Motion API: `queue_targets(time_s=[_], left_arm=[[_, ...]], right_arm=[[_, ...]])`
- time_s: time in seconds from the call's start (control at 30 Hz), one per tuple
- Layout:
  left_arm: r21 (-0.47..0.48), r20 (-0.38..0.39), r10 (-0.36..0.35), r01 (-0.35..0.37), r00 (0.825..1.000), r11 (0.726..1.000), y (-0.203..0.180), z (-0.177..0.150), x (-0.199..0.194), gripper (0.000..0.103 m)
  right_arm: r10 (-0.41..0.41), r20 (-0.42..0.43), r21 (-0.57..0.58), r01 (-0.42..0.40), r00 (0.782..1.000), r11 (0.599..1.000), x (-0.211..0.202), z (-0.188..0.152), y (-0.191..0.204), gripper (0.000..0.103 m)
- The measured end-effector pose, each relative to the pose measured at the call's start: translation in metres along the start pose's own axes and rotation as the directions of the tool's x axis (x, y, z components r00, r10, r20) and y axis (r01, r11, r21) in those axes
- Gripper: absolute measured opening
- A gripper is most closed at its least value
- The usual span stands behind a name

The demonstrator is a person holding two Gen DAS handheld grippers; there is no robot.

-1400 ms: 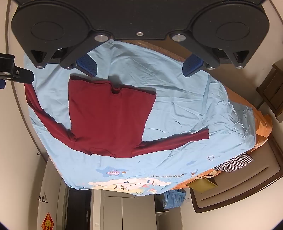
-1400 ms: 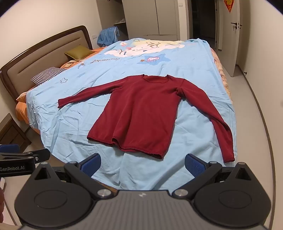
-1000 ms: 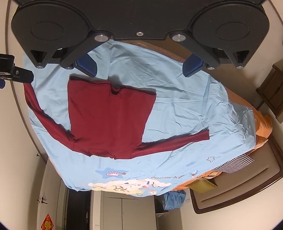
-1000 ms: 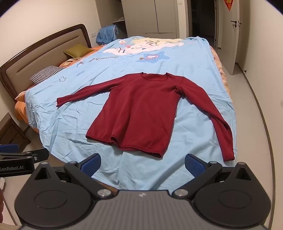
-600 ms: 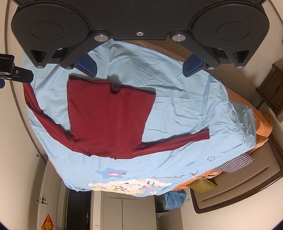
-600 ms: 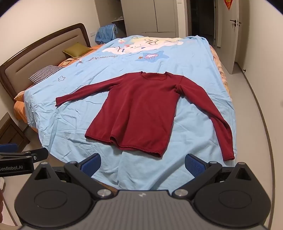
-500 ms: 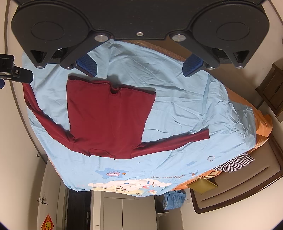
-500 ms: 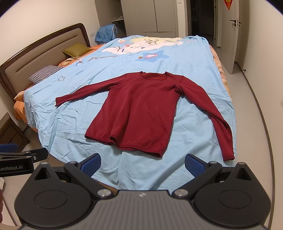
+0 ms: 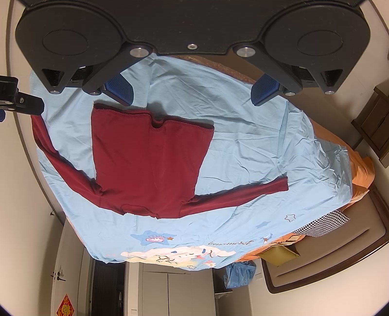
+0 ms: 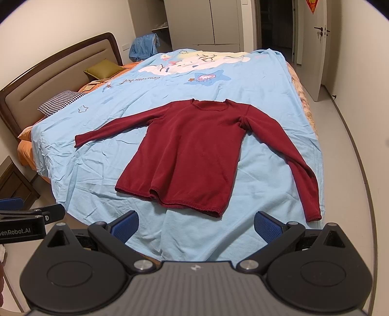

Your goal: Fold small clothes

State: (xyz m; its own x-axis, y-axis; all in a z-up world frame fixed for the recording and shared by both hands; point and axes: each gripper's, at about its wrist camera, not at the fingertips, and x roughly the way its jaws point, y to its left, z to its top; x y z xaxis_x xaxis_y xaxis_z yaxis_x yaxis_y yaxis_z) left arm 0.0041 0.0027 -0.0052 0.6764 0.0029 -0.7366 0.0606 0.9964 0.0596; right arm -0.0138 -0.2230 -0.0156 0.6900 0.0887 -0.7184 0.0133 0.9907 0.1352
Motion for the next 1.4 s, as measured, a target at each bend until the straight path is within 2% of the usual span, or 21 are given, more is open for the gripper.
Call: queue_targets(time_s=[1.4], left_arm=[[0.006,-0.008,-0.001,0.001,1.000,1.000,-0.0002,-0.0002,0.0049,0.102]], right_arm=[[-0.005,-0.002,0.014,0.005,1.000,1.000,-0.0041,0.0024,-0.0029,0.103]])
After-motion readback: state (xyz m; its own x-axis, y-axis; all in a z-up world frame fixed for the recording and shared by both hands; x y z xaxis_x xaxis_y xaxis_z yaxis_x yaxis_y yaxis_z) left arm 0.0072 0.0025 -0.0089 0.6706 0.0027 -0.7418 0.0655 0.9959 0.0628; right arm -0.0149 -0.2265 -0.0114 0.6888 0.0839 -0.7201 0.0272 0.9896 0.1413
